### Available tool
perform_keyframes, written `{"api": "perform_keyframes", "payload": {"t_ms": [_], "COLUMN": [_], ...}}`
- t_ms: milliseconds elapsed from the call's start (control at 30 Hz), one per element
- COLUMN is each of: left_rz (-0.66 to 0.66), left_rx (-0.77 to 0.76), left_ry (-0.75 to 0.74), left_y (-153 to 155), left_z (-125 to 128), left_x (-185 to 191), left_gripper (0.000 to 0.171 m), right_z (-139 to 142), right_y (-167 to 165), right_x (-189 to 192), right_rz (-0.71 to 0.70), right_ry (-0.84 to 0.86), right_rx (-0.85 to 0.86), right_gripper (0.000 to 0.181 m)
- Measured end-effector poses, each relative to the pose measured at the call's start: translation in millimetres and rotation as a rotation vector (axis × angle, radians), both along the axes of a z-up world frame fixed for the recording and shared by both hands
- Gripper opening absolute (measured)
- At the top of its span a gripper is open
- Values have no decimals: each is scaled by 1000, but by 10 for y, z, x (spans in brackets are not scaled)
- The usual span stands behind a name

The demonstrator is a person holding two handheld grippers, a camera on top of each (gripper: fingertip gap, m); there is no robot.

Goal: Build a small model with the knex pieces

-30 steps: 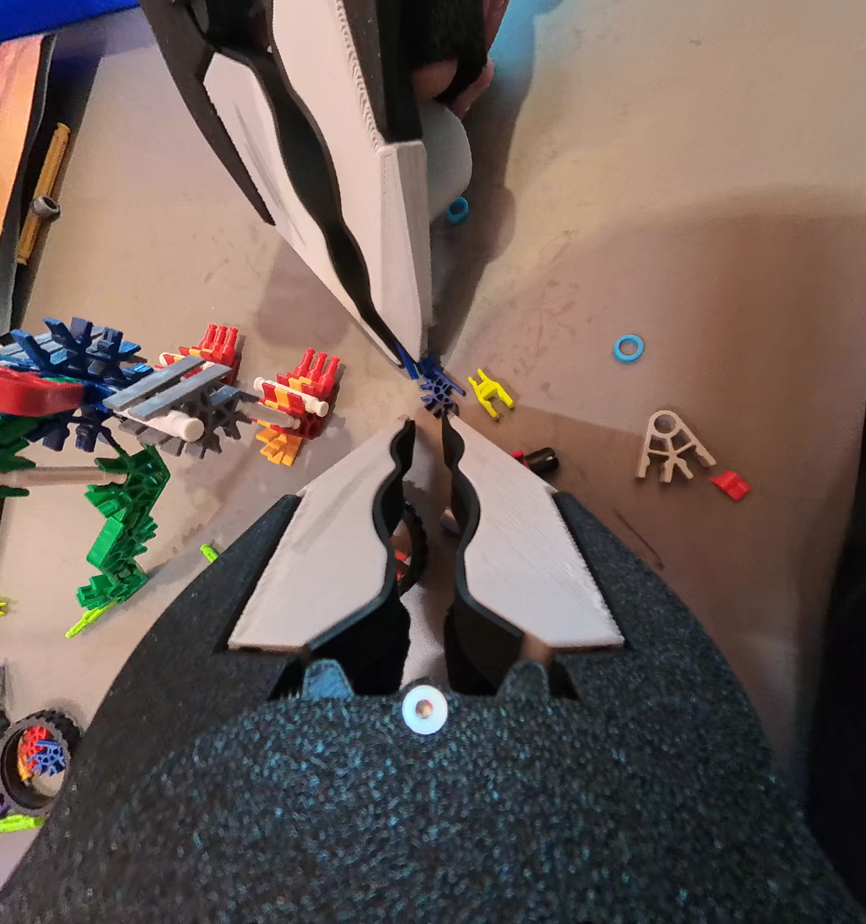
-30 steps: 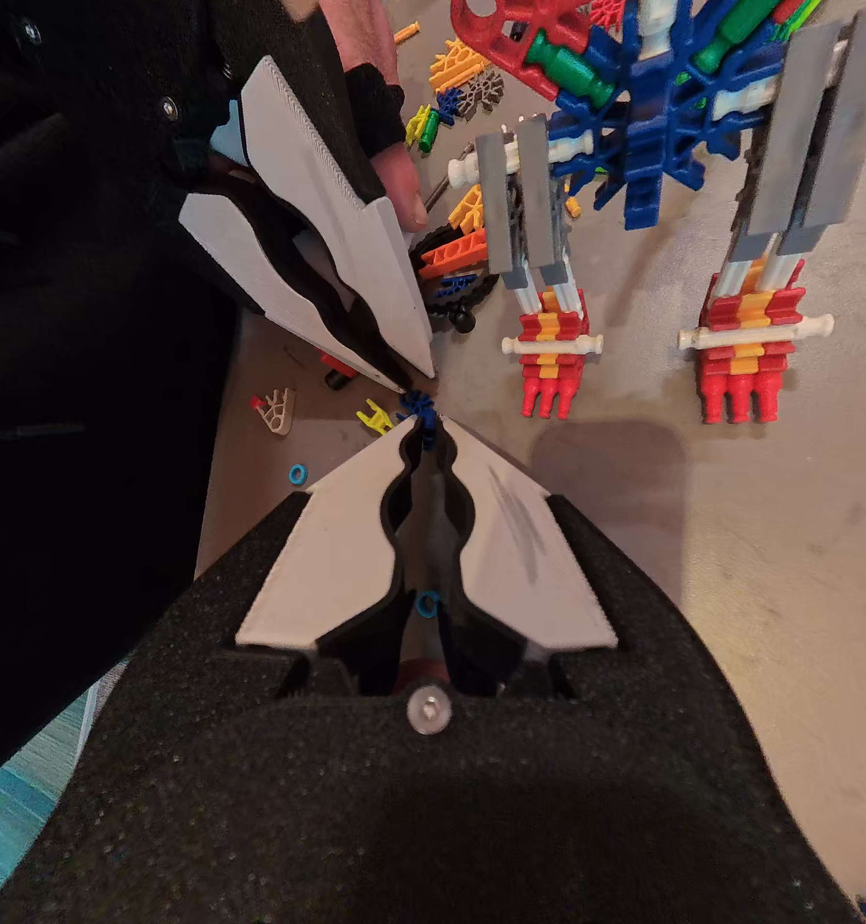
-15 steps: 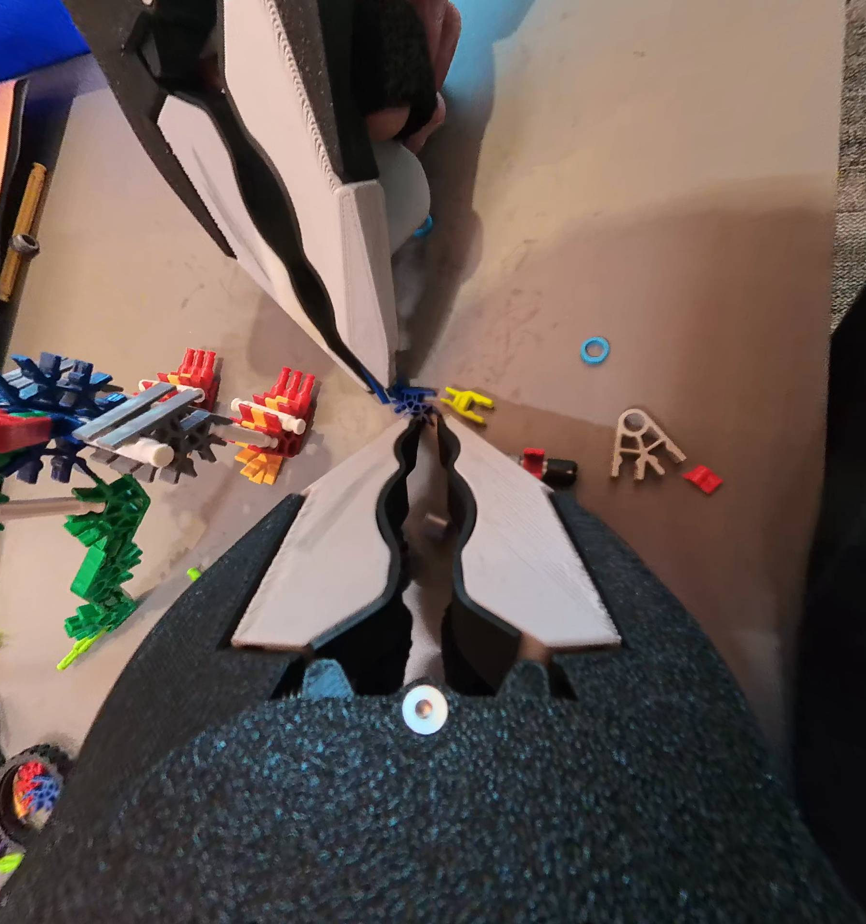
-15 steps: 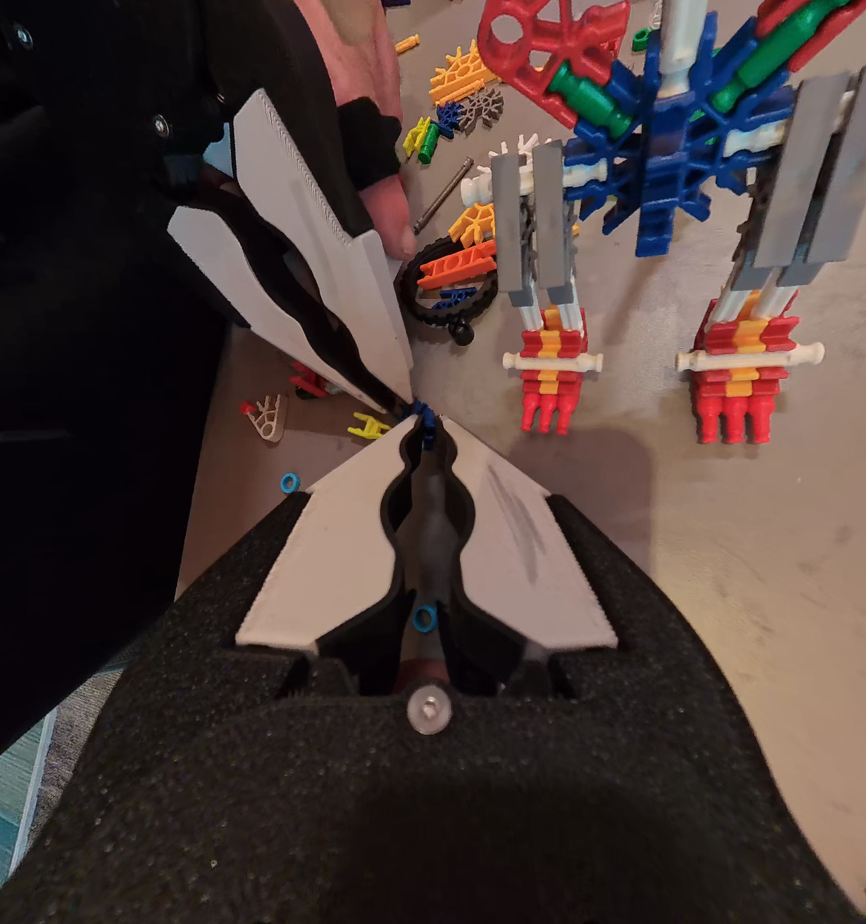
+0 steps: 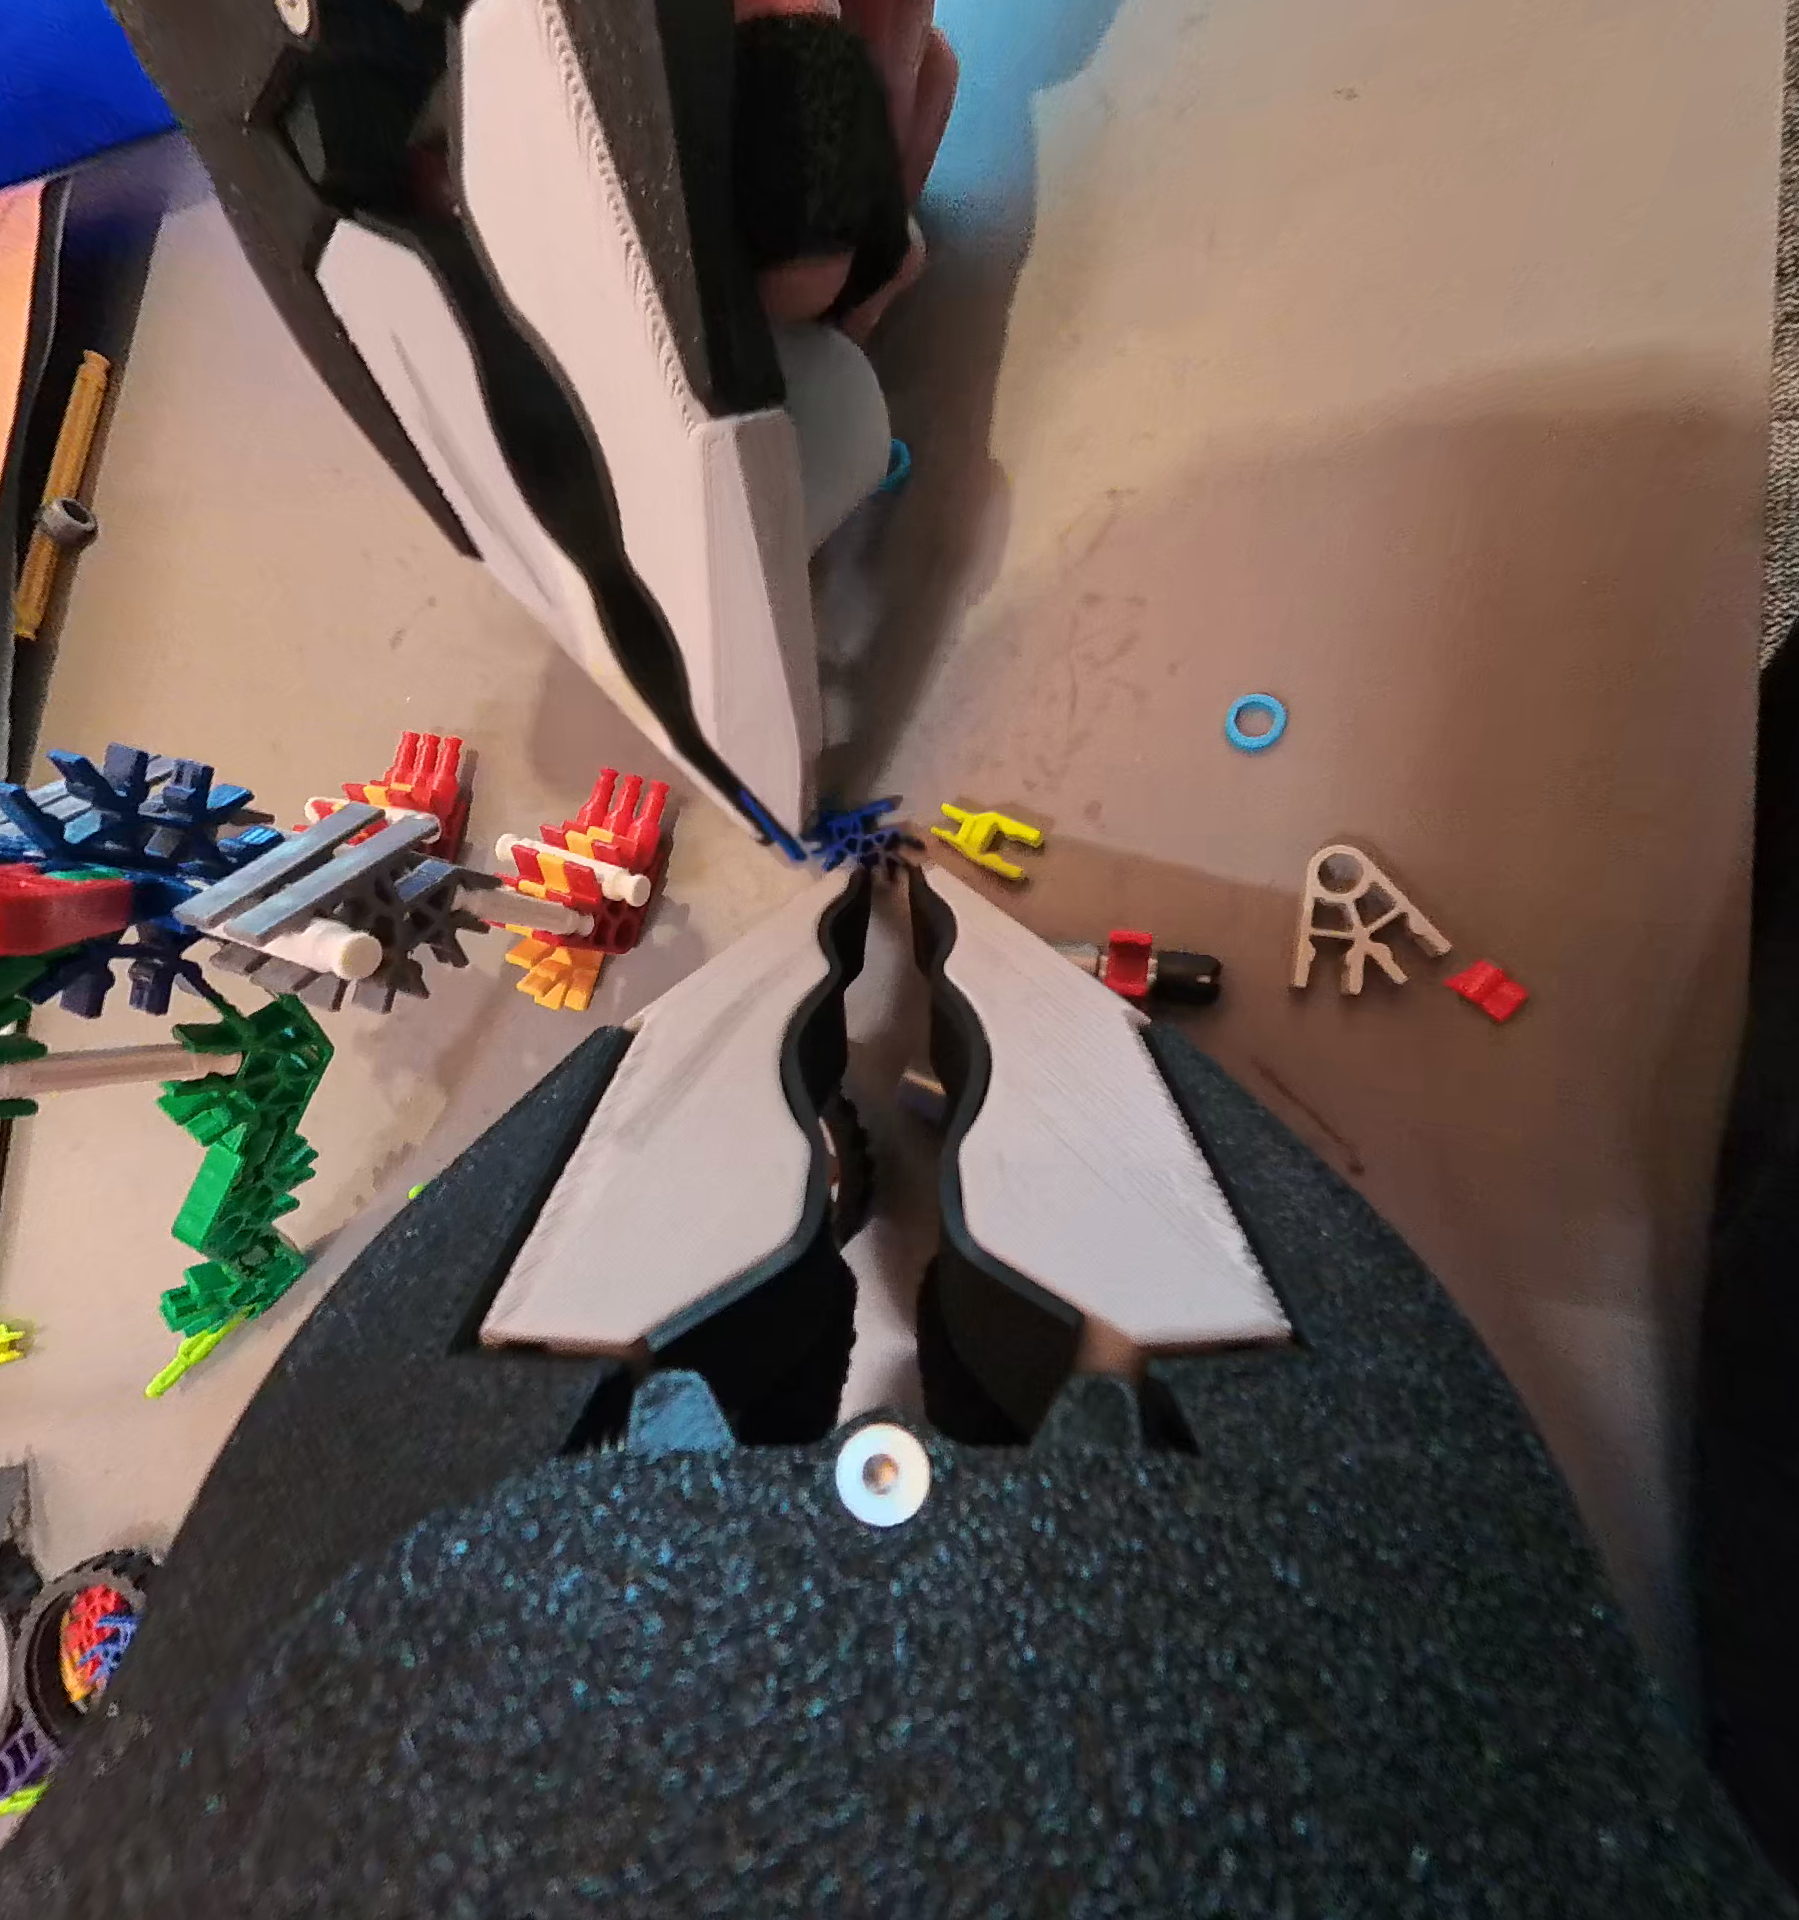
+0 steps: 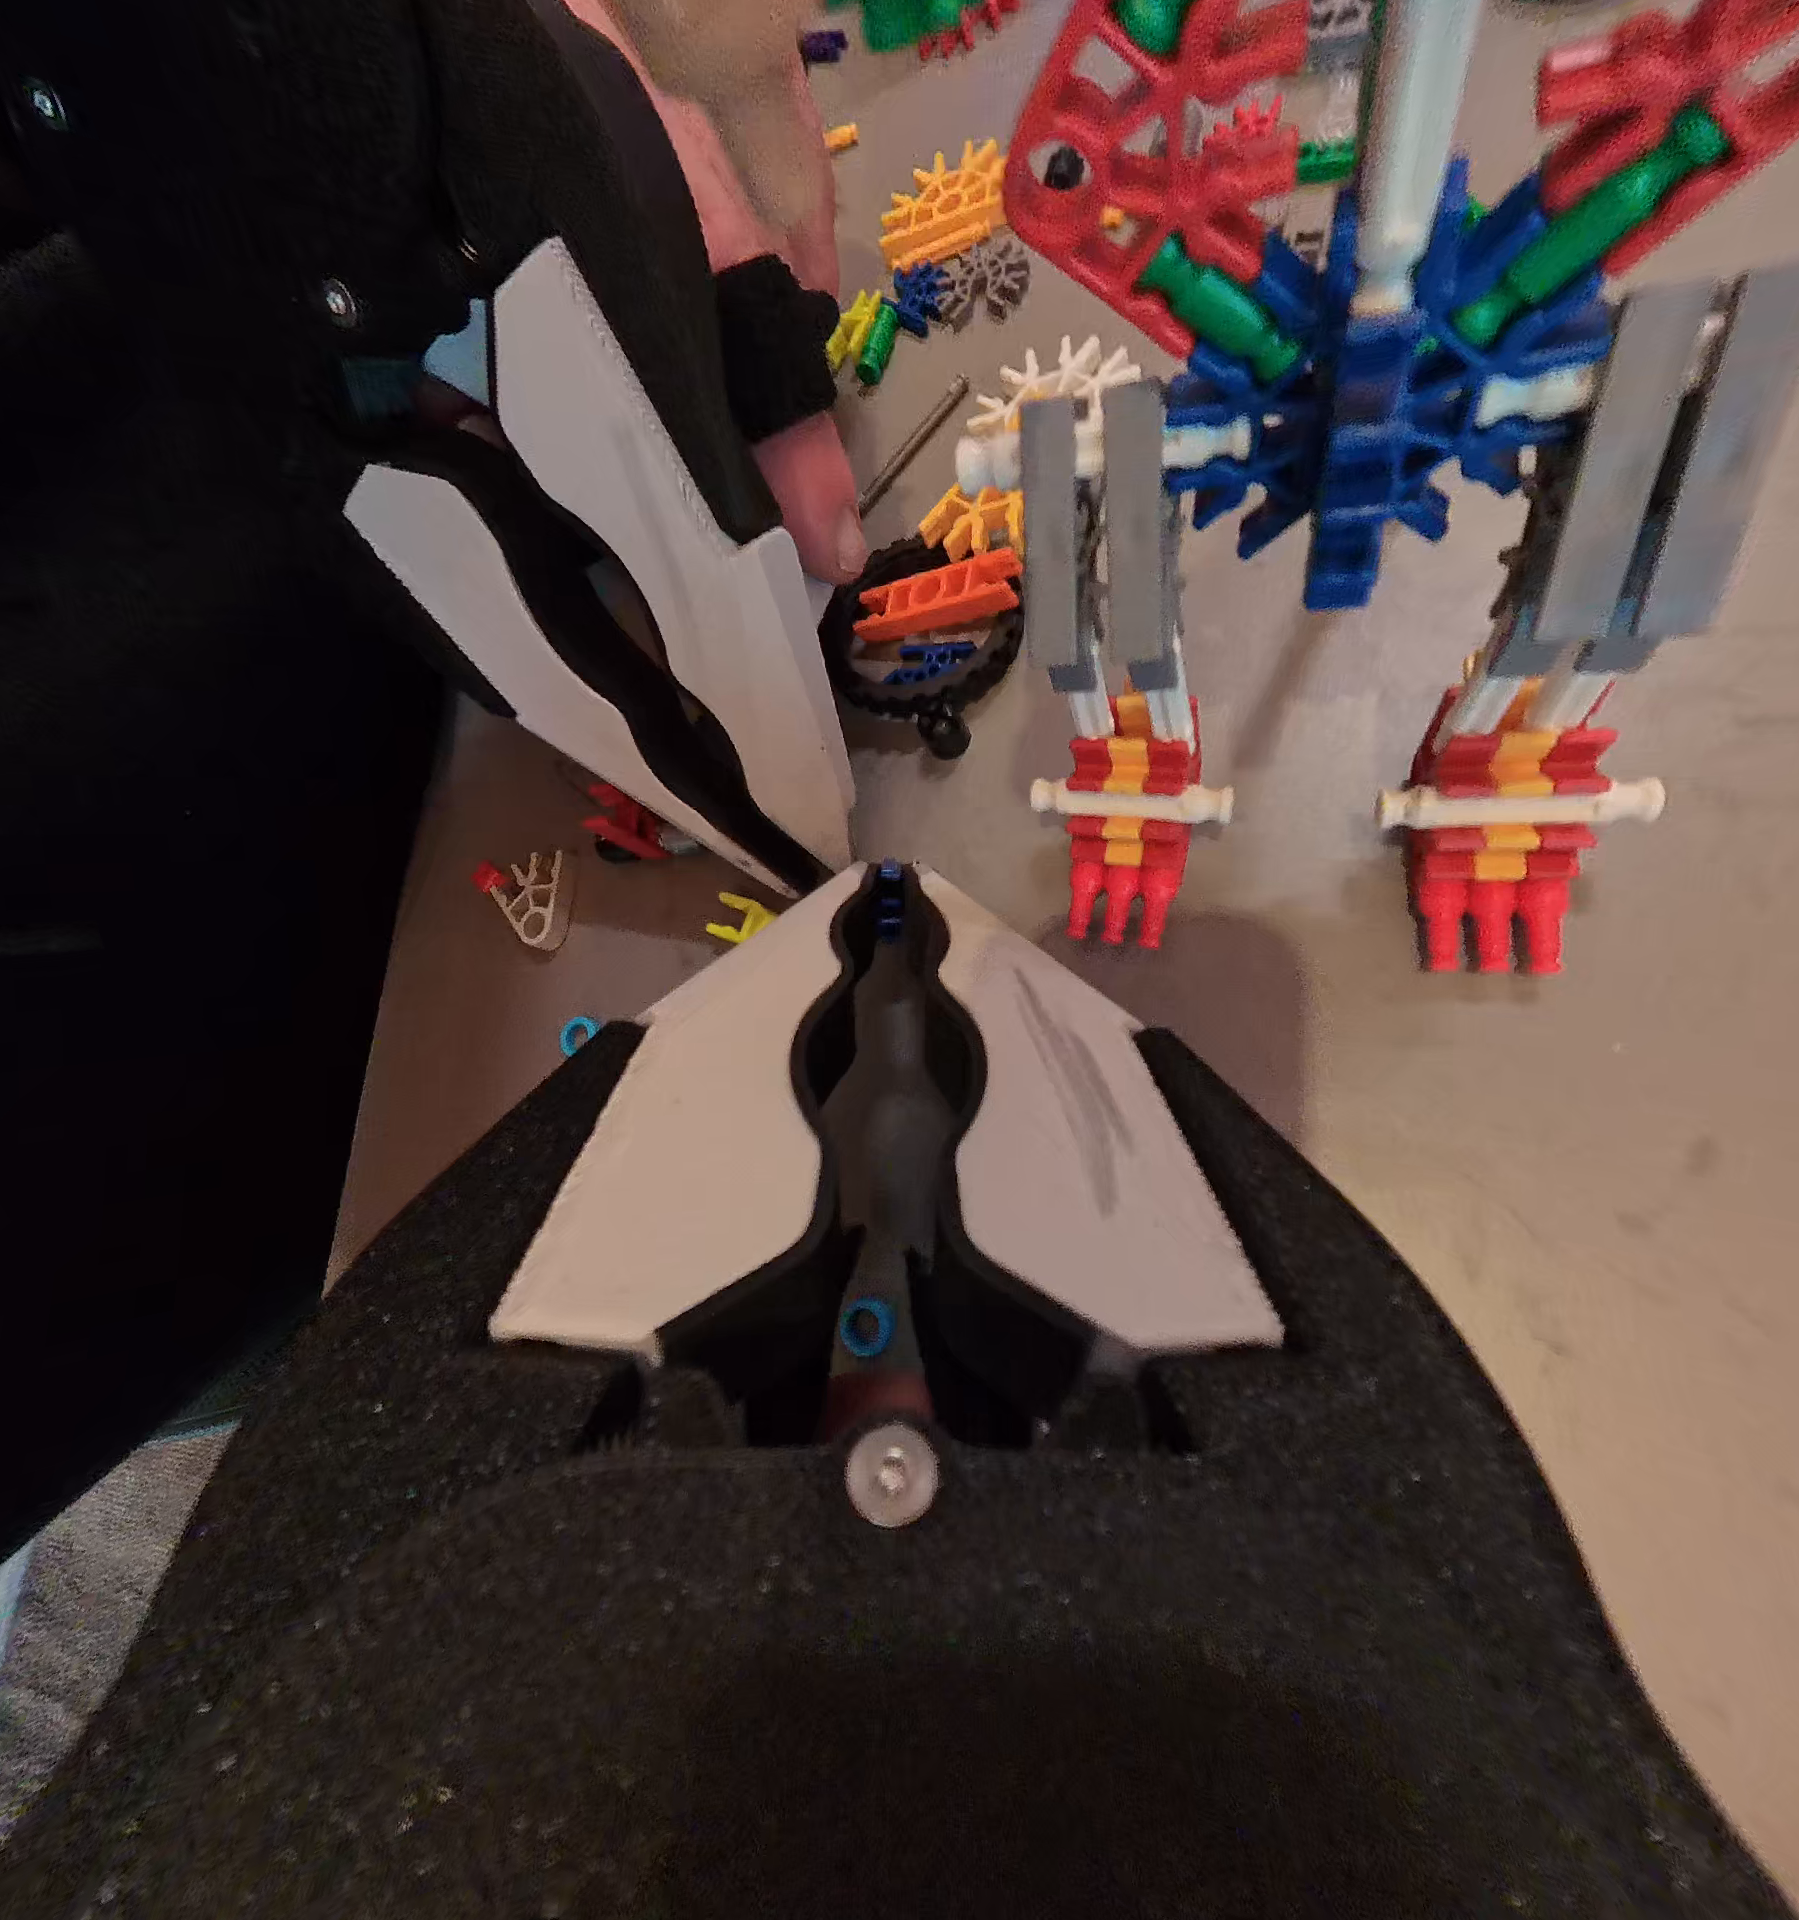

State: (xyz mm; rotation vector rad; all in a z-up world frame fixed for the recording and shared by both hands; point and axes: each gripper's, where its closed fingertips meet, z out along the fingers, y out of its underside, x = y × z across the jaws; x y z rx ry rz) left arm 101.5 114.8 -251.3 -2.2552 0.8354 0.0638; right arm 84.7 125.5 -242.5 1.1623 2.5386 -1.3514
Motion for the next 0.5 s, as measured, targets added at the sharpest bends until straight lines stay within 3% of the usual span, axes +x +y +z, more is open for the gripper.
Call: {"api": "perform_keyframes", "payload": {"t_ms": [500], "left_rz": [6], "left_rx": [21], "left_ry": [11], "left_y": [49], "left_z": [60], "left_x": [-107], "left_gripper": [7], "right_z": [42], "right_y": [40], "right_x": [-33], "right_rz": [2], "right_ry": [8], "right_rx": [-2], "right_gripper": [3]}}
